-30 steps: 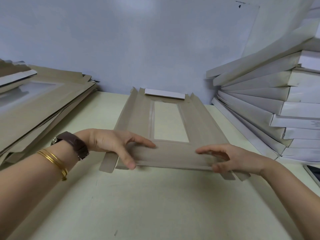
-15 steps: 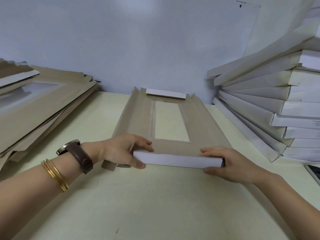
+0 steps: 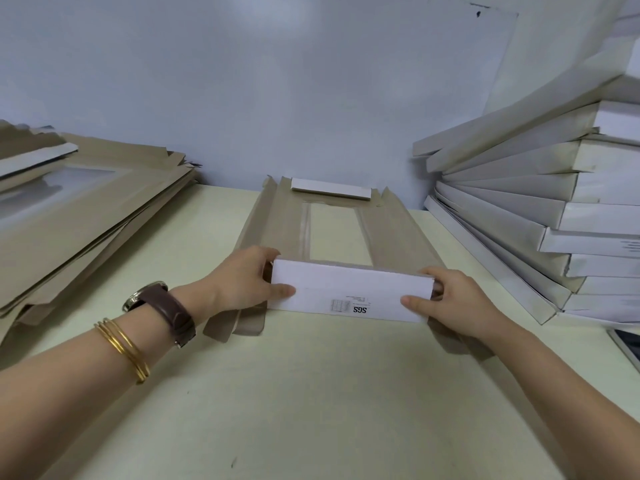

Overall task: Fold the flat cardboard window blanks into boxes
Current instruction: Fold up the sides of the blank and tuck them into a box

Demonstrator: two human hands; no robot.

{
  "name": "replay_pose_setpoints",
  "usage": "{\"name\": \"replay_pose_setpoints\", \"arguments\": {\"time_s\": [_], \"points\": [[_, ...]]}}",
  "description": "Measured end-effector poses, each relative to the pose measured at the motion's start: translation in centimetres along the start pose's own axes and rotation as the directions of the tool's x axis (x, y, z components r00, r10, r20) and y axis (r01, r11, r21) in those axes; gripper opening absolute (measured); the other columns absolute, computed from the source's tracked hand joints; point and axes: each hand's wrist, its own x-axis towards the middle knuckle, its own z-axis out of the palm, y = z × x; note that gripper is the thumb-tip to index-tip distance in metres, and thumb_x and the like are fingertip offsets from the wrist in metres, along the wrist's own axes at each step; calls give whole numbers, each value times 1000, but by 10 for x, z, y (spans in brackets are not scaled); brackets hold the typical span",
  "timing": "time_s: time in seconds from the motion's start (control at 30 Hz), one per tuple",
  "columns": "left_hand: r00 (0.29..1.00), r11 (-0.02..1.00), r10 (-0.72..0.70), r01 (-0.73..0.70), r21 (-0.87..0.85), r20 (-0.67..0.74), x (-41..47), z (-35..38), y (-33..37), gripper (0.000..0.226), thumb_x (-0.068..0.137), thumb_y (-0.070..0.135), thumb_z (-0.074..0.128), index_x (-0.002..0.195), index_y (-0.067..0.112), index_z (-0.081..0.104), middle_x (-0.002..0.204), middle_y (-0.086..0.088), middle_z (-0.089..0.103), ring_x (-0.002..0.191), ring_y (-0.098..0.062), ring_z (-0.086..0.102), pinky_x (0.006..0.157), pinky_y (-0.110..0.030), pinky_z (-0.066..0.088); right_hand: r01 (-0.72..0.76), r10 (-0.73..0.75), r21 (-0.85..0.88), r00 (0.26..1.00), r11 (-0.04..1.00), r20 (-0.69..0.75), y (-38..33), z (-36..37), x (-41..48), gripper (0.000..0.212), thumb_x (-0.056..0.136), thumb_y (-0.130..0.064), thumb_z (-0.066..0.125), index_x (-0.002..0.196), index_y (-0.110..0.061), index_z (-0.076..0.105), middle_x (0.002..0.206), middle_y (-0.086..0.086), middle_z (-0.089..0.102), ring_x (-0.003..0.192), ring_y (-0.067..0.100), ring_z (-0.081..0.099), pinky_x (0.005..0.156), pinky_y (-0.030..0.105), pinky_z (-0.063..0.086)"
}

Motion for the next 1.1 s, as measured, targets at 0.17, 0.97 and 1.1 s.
{"name": "replay_pose_setpoints", "arguments": {"time_s": [0.17,0.97,1.1], "points": [[998,997,10,-5,77,-63,1,14,0,43,84,28,68,121,19,48,111,-2,61,94,-21,59,82,-34,50,-2,-4,-114,998,993,-59,-2,11,4,49,77,-31,77,122,-19,59,102,-6,66,85,6,61,71,17,44],[936,796,78,-265,544,343,15,84,41,64,102,35,20,153,12,-12,161,-7,-14,148,-23,-12,121,-40,4,173,-85,-181,909,968,409,-68,96,-1,64,103,-46,14,154,-12,-5,162,-1,-8,147,6,-11,121,30,-4],[934,819,61,-248,517,351,16,82,42,63,102,34,19,153,14,-12,161,-7,-15,148,-22,-12,121,-40,2,202,-89,-214,892,956,443,-66,93,1,63,103,-45,12,154,-12,-5,162,-1,-9,147,7,-12,121,31,-4]]}}
